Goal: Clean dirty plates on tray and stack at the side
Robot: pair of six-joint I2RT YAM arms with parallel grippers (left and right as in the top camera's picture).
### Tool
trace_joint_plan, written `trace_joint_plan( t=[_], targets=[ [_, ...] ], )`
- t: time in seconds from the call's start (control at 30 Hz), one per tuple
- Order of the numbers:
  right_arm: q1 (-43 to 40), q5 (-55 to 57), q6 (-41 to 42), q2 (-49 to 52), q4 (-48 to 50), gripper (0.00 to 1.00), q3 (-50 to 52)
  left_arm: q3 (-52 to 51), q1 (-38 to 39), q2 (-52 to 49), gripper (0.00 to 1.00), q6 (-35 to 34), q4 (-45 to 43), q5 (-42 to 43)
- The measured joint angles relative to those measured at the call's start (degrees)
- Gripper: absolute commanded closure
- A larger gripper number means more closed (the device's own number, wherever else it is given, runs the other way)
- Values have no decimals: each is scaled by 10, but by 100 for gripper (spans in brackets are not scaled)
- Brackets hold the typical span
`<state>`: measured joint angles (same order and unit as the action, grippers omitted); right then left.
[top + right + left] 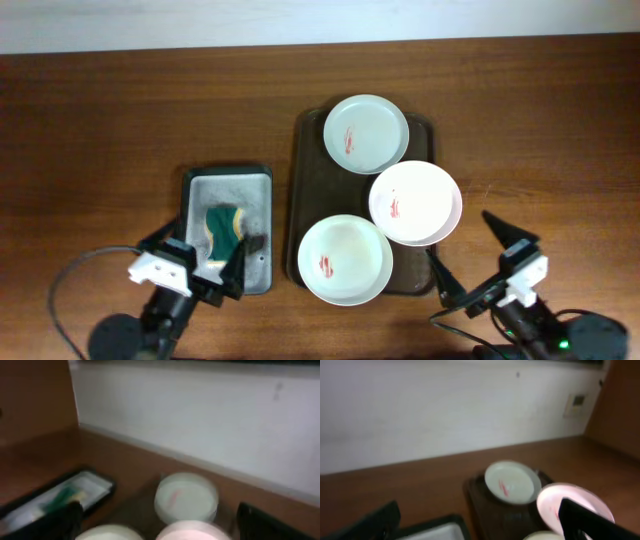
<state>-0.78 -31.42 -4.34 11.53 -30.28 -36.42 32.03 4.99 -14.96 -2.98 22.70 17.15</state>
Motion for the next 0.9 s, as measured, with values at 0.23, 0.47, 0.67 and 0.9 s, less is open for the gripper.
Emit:
trace_joint_plan(
  t=[0.23,0.47,0.67,0.9],
  targets=[
    [0,2,0,243,-265,1,-231,242,0,-284,1,1,247,-16],
    [0,-54,1,377,-299,1,-250,266,0,-435,1,1,310,-34],
    [0,-96,1,454,-355,12,-251,268,0,-594,26,-76,323,-138],
    [51,-102,3,469,-386,17,-251,265,-1,-825,78,-110,212,-172]
  ],
)
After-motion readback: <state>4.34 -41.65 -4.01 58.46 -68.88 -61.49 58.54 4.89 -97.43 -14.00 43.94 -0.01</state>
